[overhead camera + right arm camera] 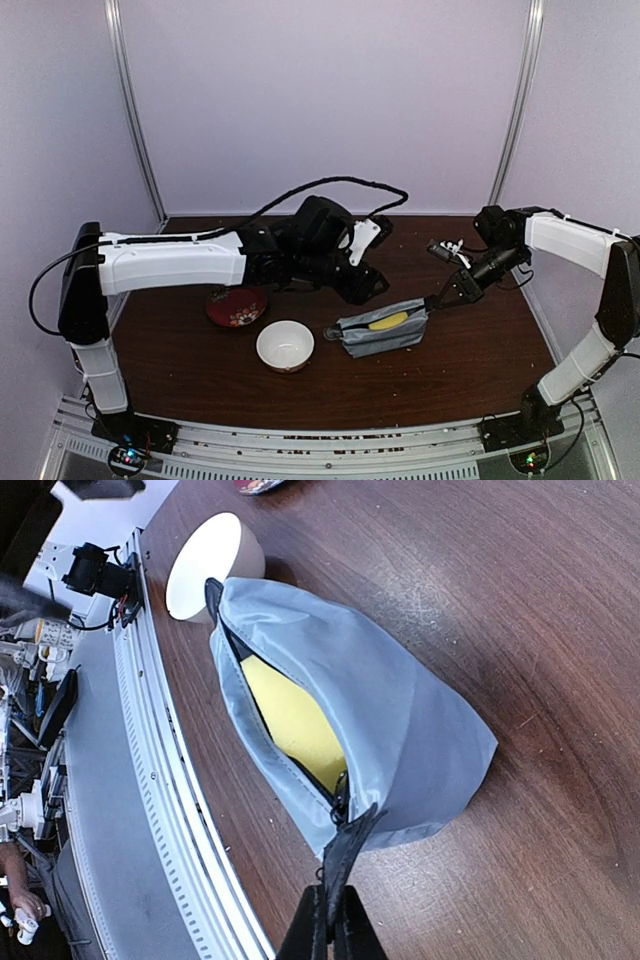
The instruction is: Sort the hair-cutting tools
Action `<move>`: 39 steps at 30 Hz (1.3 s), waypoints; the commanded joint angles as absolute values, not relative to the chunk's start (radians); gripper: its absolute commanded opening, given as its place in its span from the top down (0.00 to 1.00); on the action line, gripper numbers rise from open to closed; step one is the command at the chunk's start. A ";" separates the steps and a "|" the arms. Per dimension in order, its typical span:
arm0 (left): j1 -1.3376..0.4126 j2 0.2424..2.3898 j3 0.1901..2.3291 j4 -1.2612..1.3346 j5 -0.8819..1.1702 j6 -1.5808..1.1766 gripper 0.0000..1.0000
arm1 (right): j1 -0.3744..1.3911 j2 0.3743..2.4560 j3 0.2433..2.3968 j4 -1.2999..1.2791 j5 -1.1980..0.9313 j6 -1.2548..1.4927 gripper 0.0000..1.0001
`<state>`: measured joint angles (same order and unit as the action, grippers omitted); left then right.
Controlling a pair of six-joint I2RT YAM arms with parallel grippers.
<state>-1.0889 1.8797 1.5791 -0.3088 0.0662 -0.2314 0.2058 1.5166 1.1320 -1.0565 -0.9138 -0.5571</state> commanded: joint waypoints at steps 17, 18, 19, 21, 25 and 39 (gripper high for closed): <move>-1.132 1.924 1.704 -0.132 -0.184 -0.233 0.24 | 0.215 1.430 1.112 -0.943 -0.735 -0.490 0.89; -1.154 1.912 1.744 -0.186 -0.210 -0.166 0.06 | 0.214 1.416 1.115 -0.939 -0.707 -0.487 0.86; -1.177 1.901 1.781 -0.230 -0.243 -0.108 0.03 | 0.214 1.401 1.120 -0.938 -0.676 -0.487 0.82; -1.209 1.869 1.818 -0.271 -0.326 -0.042 0.02 | 0.214 1.365 1.138 -0.942 -0.608 -0.489 0.76; -1.212 1.855 1.847 -0.340 -0.465 0.001 0.02 | 0.214 1.277 1.181 -0.953 -0.506 -0.500 0.66; -1.210 1.700 1.854 -0.017 -0.520 0.232 0.02 | 0.198 1.032 1.212 -0.623 -0.123 -0.360 0.00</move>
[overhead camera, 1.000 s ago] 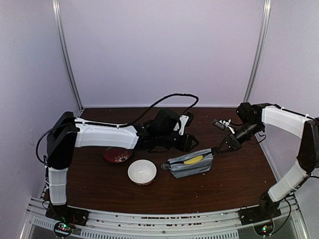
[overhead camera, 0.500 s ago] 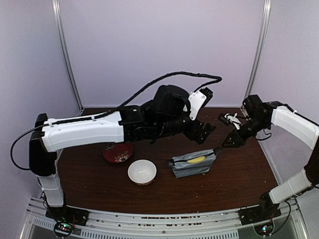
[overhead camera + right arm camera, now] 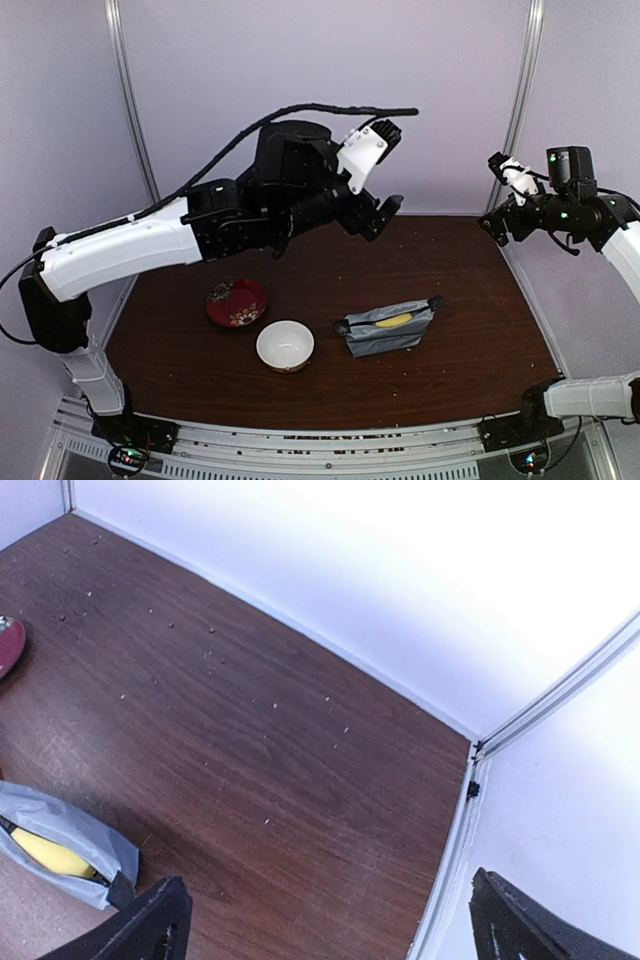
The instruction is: Sort the hair-cutting tools
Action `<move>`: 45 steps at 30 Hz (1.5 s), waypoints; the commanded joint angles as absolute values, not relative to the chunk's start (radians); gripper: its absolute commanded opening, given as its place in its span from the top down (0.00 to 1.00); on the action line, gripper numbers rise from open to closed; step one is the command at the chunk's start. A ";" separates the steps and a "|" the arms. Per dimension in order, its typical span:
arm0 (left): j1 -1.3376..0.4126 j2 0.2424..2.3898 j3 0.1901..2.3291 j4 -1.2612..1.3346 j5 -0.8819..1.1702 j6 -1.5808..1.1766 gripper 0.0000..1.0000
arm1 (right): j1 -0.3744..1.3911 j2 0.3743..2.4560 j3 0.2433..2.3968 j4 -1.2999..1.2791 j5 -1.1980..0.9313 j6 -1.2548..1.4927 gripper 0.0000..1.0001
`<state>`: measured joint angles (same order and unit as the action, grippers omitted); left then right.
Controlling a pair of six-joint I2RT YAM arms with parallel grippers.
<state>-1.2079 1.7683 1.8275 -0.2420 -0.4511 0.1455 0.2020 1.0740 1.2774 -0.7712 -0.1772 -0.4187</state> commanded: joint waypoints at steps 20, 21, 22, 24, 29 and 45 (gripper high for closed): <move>-1.144 1.966 1.780 -0.404 0.033 -0.303 0.53 | 0.216 1.355 1.022 -0.860 -0.613 -0.377 0.41; -1.144 1.989 1.768 -0.407 0.069 -0.302 0.55 | 0.218 1.361 1.015 -0.859 -0.621 -0.381 0.41; -1.144 1.998 1.743 -0.379 0.097 -0.302 0.57 | 0.218 1.366 1.010 -0.856 -0.626 -0.384 0.41; -1.144 2.011 1.683 -0.305 0.159 -0.307 0.61 | 0.218 1.383 1.010 -0.854 -0.638 -0.388 0.40; -1.144 2.074 1.724 -0.332 0.199 -0.310 0.63 | 0.229 1.472 1.052 -0.891 -0.687 -0.404 0.42; -1.138 2.157 1.797 -0.375 0.209 -0.347 0.69 | 0.253 1.593 1.134 -0.908 -0.774 -0.363 0.53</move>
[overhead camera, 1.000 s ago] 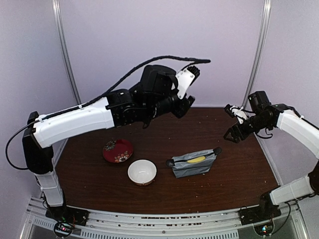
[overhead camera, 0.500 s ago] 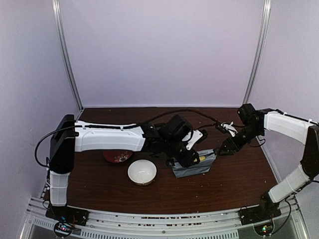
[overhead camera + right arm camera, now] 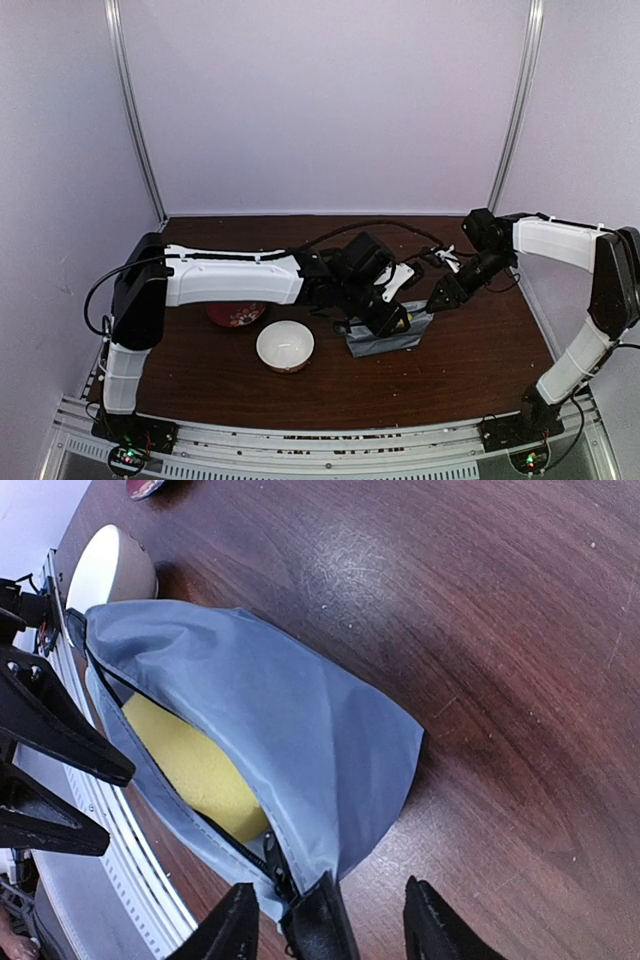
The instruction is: Sort the hair-cutting tools
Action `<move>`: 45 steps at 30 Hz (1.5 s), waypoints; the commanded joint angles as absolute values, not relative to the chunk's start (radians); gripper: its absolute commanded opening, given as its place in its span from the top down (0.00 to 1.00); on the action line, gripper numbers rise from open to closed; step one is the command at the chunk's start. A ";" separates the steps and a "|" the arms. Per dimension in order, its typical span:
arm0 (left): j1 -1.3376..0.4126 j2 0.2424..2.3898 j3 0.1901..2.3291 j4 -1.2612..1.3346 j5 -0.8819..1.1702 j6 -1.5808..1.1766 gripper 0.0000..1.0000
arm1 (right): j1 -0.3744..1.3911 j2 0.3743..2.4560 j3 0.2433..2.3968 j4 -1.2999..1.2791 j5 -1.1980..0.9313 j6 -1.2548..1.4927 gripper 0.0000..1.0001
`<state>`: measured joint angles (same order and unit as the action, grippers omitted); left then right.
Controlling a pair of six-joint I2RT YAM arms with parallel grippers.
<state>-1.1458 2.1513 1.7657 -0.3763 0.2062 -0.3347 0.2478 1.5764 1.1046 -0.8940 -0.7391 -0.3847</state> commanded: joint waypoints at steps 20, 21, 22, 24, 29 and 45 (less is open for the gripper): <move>-1.055 2.232 1.818 -0.193 0.429 -0.471 0.82 | 0.252 1.630 1.155 -0.981 -0.918 -0.433 0.93; -1.055 2.238 1.822 -0.190 0.436 -0.474 0.82 | 0.252 1.632 1.154 -0.984 -0.926 -0.436 0.93; -1.055 2.243 1.827 -0.188 0.441 -0.475 0.82 | 0.252 1.633 1.157 -0.989 -0.933 -0.440 0.93; -1.055 2.252 1.834 -0.186 0.448 -0.476 0.80 | 0.251 1.636 1.161 -0.996 -0.945 -0.445 0.94; -1.055 2.282 1.858 -0.183 0.484 -0.485 0.73 | 0.249 1.632 1.162 -0.998 -0.960 -0.449 0.94; -1.055 2.346 1.920 -0.167 0.511 -0.505 0.68 | 0.248 1.632 1.164 -1.007 -0.983 -0.460 0.94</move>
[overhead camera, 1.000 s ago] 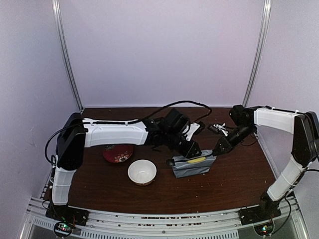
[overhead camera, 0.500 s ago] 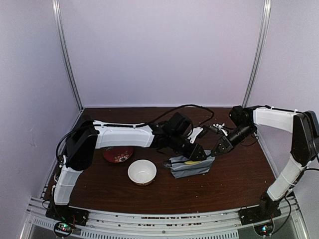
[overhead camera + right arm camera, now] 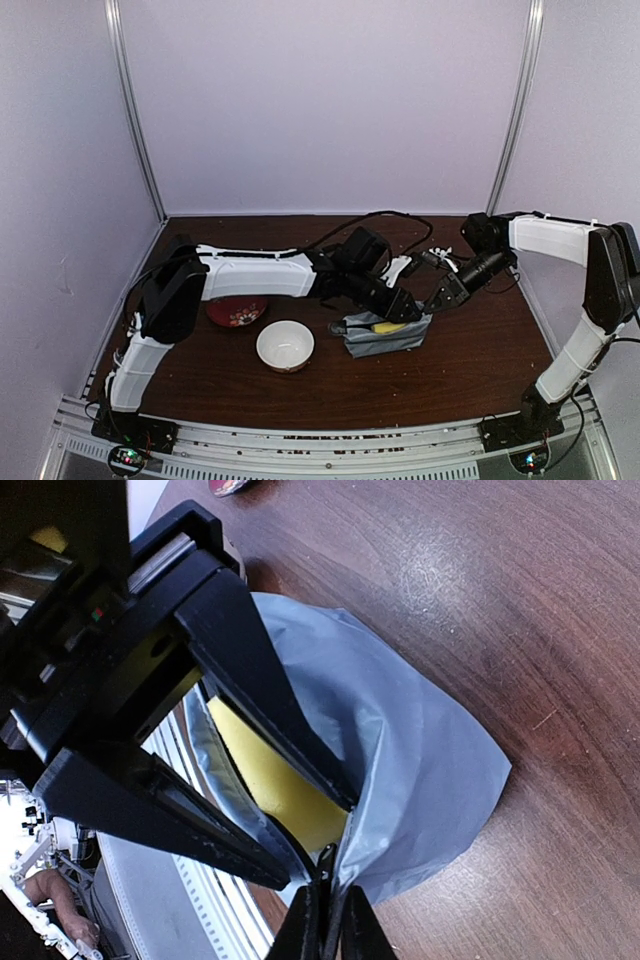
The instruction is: Sort the hair-cutting tools
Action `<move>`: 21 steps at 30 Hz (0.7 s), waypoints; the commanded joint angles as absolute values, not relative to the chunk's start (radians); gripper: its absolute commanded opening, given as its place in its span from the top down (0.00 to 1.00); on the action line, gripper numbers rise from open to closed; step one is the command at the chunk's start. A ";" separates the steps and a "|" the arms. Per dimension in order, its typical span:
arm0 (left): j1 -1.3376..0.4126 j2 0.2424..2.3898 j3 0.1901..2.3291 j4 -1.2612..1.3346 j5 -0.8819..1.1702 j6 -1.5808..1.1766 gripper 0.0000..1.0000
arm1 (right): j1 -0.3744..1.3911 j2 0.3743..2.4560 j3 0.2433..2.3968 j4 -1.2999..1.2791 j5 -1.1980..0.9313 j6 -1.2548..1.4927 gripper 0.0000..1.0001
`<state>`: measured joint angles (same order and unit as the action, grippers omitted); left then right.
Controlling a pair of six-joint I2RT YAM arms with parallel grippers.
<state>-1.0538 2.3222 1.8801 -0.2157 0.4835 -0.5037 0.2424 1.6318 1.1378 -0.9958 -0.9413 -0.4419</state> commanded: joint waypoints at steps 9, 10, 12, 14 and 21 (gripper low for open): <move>-1.057 2.341 1.914 -0.111 0.583 -0.507 0.78 | 0.246 1.636 1.164 -1.002 -0.977 -0.459 0.94; -1.057 2.342 1.914 -0.110 0.582 -0.507 0.80 | 0.245 1.637 1.165 -1.002 -0.976 -0.458 0.94; -1.057 2.338 1.914 -0.112 0.580 -0.505 0.84 | 0.243 1.637 1.166 -1.003 -0.974 -0.459 0.94; -1.057 2.336 1.913 -0.112 0.576 -0.503 0.89 | 0.244 1.637 1.166 -1.000 -0.973 -0.459 0.93; -1.057 2.320 1.912 -0.140 0.531 -0.490 0.99 | 0.240 1.638 1.166 -0.999 -0.964 -0.457 0.91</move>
